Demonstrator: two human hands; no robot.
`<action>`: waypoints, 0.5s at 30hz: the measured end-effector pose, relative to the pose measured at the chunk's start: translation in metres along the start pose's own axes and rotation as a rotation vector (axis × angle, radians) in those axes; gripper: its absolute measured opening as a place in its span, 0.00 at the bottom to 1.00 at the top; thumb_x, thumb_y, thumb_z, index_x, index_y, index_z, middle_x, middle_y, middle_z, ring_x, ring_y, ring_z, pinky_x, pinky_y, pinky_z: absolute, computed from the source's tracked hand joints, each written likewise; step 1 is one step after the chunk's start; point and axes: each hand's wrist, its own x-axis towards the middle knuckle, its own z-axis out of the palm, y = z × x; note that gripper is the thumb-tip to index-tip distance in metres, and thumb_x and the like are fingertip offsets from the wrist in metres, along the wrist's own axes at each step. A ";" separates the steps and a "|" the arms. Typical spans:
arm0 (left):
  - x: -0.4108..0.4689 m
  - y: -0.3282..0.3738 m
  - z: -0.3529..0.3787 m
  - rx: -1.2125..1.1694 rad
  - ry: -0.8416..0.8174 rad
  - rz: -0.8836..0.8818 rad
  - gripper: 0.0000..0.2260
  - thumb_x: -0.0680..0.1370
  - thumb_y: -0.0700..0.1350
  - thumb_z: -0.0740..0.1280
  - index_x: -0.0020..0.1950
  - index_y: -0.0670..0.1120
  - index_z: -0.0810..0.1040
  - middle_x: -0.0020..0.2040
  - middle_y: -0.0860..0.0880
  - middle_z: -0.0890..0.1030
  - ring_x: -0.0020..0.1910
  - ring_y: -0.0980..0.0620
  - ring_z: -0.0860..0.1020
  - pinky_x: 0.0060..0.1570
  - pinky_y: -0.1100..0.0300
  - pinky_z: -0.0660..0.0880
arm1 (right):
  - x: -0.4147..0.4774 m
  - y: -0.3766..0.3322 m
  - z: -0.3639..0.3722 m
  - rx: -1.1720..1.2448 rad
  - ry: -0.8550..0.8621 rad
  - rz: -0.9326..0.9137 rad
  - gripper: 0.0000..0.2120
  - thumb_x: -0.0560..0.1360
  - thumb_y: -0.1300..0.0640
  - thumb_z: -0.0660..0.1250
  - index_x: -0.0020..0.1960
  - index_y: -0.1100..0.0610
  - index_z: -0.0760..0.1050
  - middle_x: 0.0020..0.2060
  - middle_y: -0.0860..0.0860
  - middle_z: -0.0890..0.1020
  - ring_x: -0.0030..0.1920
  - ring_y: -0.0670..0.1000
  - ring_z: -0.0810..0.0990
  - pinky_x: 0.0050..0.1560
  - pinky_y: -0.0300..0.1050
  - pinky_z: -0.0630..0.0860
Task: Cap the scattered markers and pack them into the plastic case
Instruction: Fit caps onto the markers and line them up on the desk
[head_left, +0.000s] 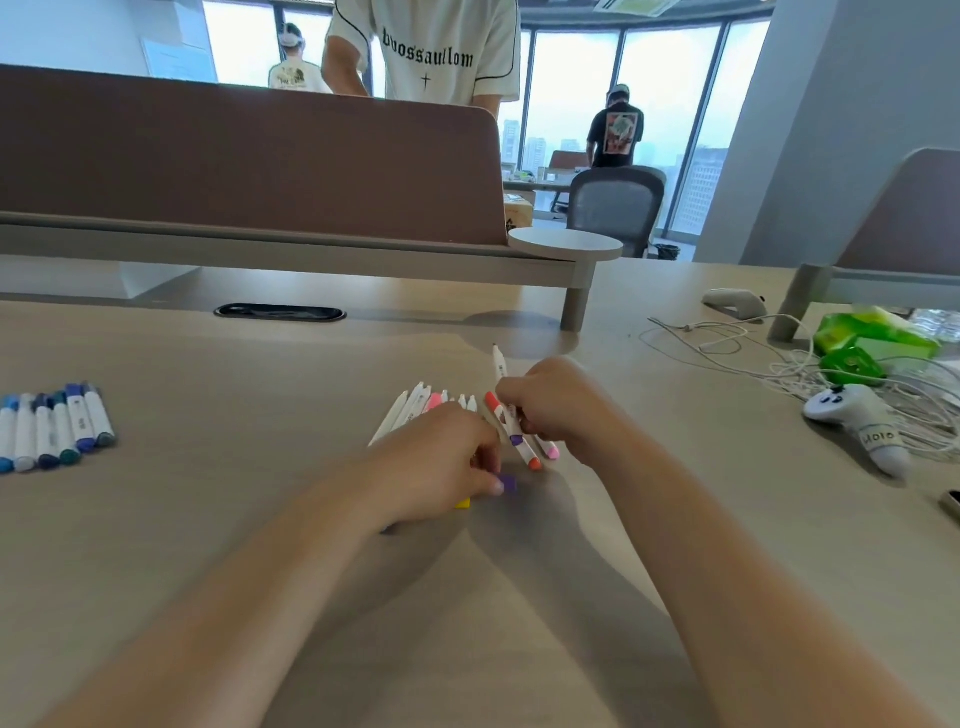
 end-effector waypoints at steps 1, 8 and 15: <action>-0.001 0.000 -0.002 -0.060 0.048 -0.046 0.04 0.76 0.50 0.71 0.42 0.54 0.79 0.39 0.57 0.79 0.40 0.57 0.77 0.36 0.64 0.70 | -0.001 0.000 0.000 -0.003 0.007 -0.015 0.12 0.72 0.57 0.66 0.33 0.61 0.71 0.27 0.53 0.69 0.28 0.49 0.68 0.29 0.41 0.65; -0.002 -0.019 -0.019 -0.696 0.473 -0.288 0.06 0.79 0.45 0.67 0.53 0.53 0.81 0.39 0.53 0.85 0.31 0.66 0.78 0.35 0.64 0.71 | -0.013 -0.004 0.005 0.204 -0.169 -0.113 0.06 0.73 0.61 0.67 0.48 0.63 0.79 0.32 0.56 0.77 0.27 0.48 0.71 0.29 0.42 0.68; 0.003 -0.038 -0.021 -1.042 0.691 -0.473 0.04 0.76 0.42 0.69 0.46 0.45 0.83 0.40 0.46 0.86 0.29 0.55 0.75 0.32 0.60 0.69 | -0.027 -0.015 0.013 0.247 -0.456 -0.121 0.11 0.78 0.60 0.63 0.56 0.66 0.75 0.35 0.57 0.78 0.24 0.46 0.73 0.26 0.37 0.67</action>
